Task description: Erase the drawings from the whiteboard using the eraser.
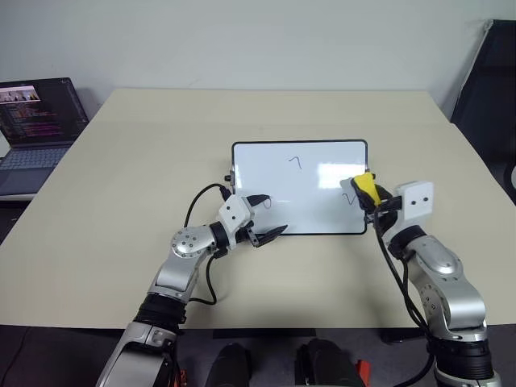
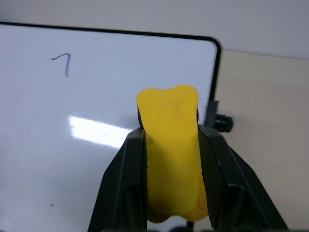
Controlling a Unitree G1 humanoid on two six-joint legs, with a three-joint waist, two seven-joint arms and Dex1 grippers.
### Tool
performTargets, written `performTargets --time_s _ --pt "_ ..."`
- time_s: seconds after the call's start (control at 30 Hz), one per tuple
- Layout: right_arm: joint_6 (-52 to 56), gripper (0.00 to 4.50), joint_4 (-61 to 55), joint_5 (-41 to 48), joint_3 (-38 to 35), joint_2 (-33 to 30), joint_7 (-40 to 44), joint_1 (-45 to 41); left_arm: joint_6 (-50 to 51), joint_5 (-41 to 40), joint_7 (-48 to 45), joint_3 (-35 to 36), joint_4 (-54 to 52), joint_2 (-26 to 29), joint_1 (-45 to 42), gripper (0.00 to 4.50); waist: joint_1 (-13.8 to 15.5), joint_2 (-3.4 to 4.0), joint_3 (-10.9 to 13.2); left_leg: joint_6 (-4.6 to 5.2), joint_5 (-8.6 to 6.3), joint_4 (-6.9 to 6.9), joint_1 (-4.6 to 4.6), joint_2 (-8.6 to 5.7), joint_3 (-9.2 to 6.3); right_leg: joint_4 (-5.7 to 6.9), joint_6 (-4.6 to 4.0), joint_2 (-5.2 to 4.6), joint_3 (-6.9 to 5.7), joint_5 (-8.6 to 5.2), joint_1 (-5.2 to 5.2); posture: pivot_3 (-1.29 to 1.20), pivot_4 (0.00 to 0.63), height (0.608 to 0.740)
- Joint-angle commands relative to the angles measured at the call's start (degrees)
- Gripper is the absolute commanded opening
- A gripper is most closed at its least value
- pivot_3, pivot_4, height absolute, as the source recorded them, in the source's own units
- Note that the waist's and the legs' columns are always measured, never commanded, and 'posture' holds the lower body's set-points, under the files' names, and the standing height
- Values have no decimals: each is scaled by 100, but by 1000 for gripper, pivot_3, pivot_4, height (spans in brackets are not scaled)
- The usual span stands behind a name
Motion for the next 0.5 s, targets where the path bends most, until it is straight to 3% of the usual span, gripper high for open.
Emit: performTargets --time_s 0.03,0.5 --pt "203 1082 -30 -182 234 -99 38 -183 -165 -3 -64 -18 -31 -44 -200 4500 0 0 0 0 0 2 0 0 0 1 0 0 0 0 0 0 150 740" --pt "1334 1082 -23 -737 531 -538 -2 -164 -124 9 -74 17 -91 -31 -186 4500 0 -3 -2 0 1 17 7 0 -2 10 4 0 -1 4 8 0 150 740"
